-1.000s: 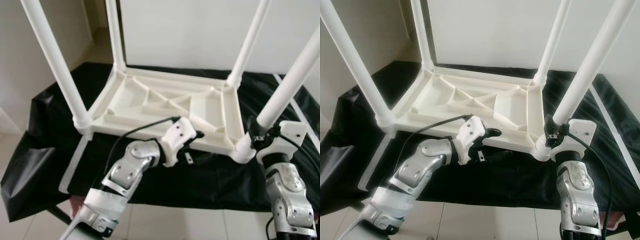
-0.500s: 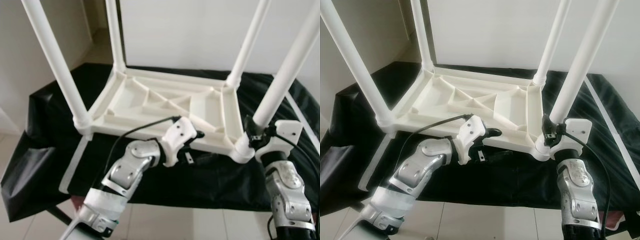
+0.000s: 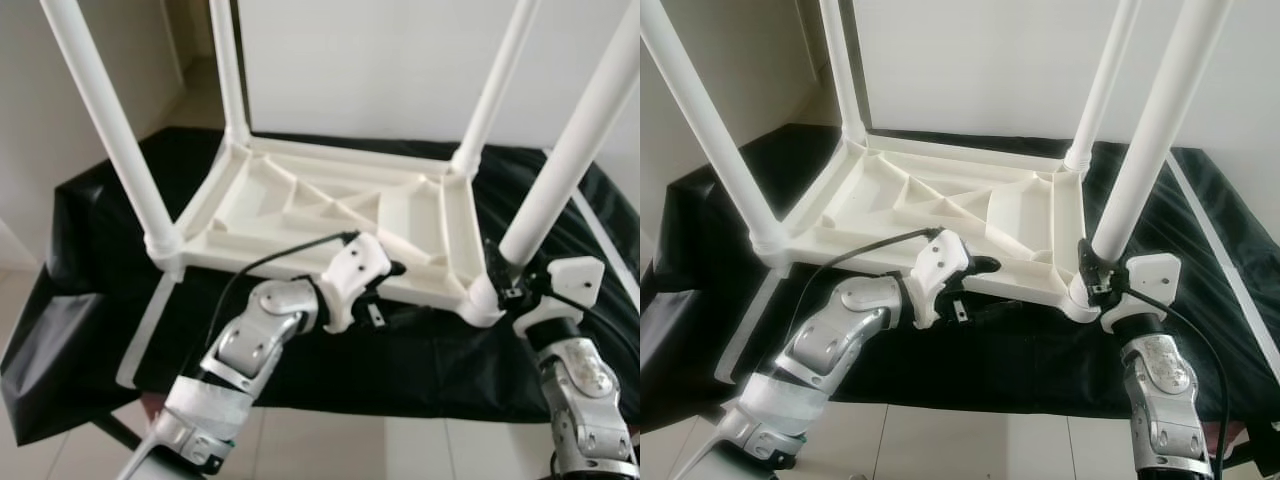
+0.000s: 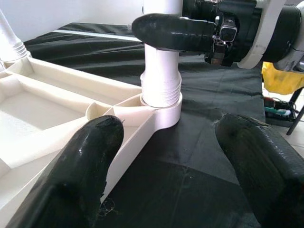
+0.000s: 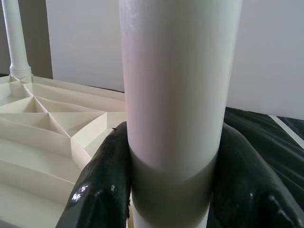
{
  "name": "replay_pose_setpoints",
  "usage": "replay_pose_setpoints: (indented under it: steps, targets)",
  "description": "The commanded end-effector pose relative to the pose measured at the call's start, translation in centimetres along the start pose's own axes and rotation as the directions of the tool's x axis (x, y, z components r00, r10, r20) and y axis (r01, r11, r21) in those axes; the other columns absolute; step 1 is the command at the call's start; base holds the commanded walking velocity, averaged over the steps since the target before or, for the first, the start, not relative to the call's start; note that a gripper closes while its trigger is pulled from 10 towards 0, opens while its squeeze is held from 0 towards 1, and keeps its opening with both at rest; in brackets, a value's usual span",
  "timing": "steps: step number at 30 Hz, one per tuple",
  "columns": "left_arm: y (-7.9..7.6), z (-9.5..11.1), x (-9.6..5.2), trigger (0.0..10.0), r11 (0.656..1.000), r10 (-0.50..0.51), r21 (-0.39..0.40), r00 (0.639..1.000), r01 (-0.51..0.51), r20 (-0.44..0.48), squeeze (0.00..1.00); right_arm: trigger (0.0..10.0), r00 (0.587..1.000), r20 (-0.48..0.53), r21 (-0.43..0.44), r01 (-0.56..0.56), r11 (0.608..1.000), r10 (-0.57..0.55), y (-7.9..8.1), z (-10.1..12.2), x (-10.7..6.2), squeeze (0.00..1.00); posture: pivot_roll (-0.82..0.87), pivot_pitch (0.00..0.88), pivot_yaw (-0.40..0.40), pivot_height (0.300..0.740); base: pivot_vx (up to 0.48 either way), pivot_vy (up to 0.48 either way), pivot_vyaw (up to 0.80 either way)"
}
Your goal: Building children table
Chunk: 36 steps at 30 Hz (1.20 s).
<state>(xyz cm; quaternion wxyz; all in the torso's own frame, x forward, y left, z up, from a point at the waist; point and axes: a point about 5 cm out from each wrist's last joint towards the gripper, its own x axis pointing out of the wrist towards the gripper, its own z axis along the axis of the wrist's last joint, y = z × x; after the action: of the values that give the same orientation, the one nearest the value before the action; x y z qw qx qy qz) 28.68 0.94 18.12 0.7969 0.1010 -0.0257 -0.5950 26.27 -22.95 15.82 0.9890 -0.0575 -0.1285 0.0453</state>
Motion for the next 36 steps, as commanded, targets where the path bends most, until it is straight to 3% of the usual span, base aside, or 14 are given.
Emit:
replay_pose_setpoints:
  steps: [1,9,15,22,25,28,32,34,36]
  targets:
    - [0.1,0.1,-0.1,10.0,1.000,0.010,0.004,1.000,-0.010,-0.005,0.00,10.0,0.995,-0.101,0.079,0.005,0.997,0.003,0.3,-2.1,-0.7,0.00,-0.02,0.000,-0.016,0.740,0.000,0.000,0.00]
    - [0.1,0.2,-0.2,10.0,1.000,0.013,0.005,1.000,-0.013,-0.004,0.00,10.0,0.968,-0.221,0.220,0.168,0.961,-0.119,-0.6,-3.5,-0.3,0.00,-0.01,0.000,-0.016,0.740,0.000,0.000,0.00]
    - [0.0,0.2,-0.3,10.0,1.000,0.015,0.004,1.000,-0.015,-0.004,0.00,10.0,0.963,-0.245,0.263,0.178,0.948,-0.113,-0.5,-3.6,0.4,0.00,-0.01,0.000,-0.019,0.740,0.000,0.000,0.00]
    - [0.1,0.3,-0.3,10.0,1.000,0.022,0.005,1.000,-0.022,-0.003,0.00,10.0,0.959,-0.263,0.252,0.175,0.952,-0.106,-0.4,-3.8,0.6,0.00,-0.01,0.000,-0.026,0.740,0.000,0.000,0.00]
    - [0.1,0.4,-0.2,10.0,1.000,0.025,0.003,1.000,-0.025,0.001,0.00,10.0,0.935,-0.329,0.307,0.242,0.920,-0.136,-0.6,-4.4,1.0,0.00,-0.01,0.000,-0.029,0.740,0.000,0.000,0.00]
    - [0.0,0.5,-0.1,10.0,1.000,0.024,0.000,1.000,-0.024,0.004,0.00,10.0,0.928,-0.347,0.316,0.251,0.915,-0.135,-0.6,-4.4,1.2,0.00,-0.01,0.000,-0.030,0.740,0.000,0.000,0.00]
    - [0.0,0.6,-0.1,10.0,1.000,0.024,0.005,1.000,-0.024,0.006,0.00,10.0,0.948,-0.307,0.130,0.127,0.983,-0.081,-0.5,-3.7,1.3,0.00,-0.01,0.000,-0.032,0.740,0.000,0.000,0.00]
    - [0.0,0.6,-0.1,10.0,1.000,0.024,0.005,1.000,-0.024,0.006,0.00,10.0,0.948,-0.307,0.130,0.127,0.983,-0.081,-0.5,-3.7,1.3,0.00,-0.01,0.000,-0.032,0.740,0.000,0.000,0.00]
    - [0.0,0.6,-0.1,10.0,1.000,0.026,0.004,1.000,-0.026,0.008,0.00,10.0,0.953,-0.297,0.077,0.082,0.994,-0.056,-0.6,-3.4,1.3,0.00,-0.02,0.000,-0.032,0.740,0.000,0.000,0.00]
